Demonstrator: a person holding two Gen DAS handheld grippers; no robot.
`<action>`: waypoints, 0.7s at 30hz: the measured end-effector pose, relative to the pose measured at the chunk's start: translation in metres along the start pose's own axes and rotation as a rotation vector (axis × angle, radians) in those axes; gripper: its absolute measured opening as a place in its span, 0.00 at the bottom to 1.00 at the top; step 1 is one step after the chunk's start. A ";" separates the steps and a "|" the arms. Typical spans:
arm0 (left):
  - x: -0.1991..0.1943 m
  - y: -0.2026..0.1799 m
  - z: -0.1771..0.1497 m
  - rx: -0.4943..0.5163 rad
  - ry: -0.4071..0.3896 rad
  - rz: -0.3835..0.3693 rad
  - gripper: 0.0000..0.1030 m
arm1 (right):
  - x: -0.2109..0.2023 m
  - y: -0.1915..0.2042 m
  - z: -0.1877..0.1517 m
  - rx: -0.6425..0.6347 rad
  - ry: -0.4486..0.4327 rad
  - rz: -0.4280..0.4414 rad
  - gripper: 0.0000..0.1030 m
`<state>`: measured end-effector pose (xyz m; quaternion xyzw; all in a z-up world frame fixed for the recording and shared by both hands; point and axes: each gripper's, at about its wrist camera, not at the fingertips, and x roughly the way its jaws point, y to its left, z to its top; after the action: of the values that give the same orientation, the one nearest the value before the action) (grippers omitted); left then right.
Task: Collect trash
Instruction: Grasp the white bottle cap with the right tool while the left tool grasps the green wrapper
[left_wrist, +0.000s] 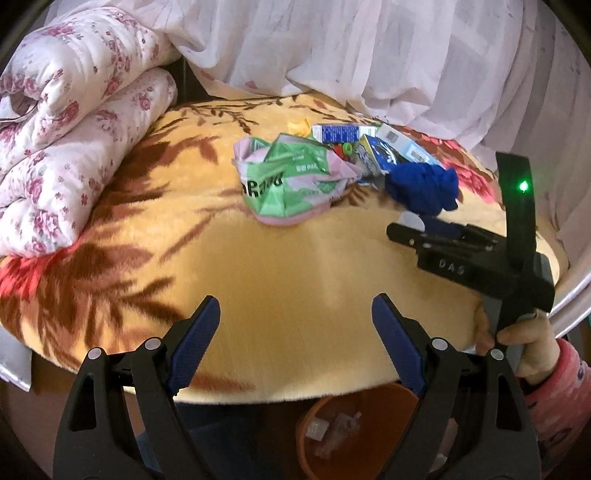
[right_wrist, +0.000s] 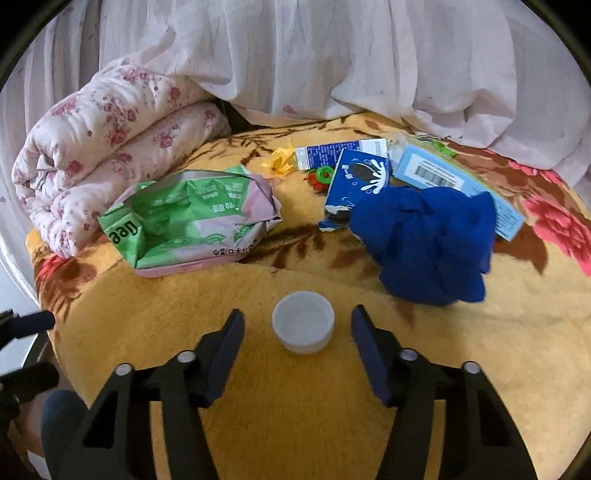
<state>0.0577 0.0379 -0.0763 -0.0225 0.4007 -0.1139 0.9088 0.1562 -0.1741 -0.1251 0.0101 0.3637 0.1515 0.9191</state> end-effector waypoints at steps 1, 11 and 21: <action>0.002 0.001 0.002 -0.005 -0.003 -0.003 0.80 | 0.002 0.001 0.001 -0.006 0.005 -0.005 0.42; 0.023 0.014 0.027 -0.055 -0.040 -0.019 0.80 | -0.008 0.000 -0.002 -0.025 -0.013 -0.007 0.30; 0.065 0.024 0.060 -0.100 -0.061 -0.020 0.80 | -0.047 -0.006 -0.004 0.011 -0.054 0.051 0.31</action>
<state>0.1488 0.0438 -0.0854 -0.0753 0.3778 -0.1019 0.9172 0.1225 -0.1938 -0.0975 0.0286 0.3390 0.1726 0.9244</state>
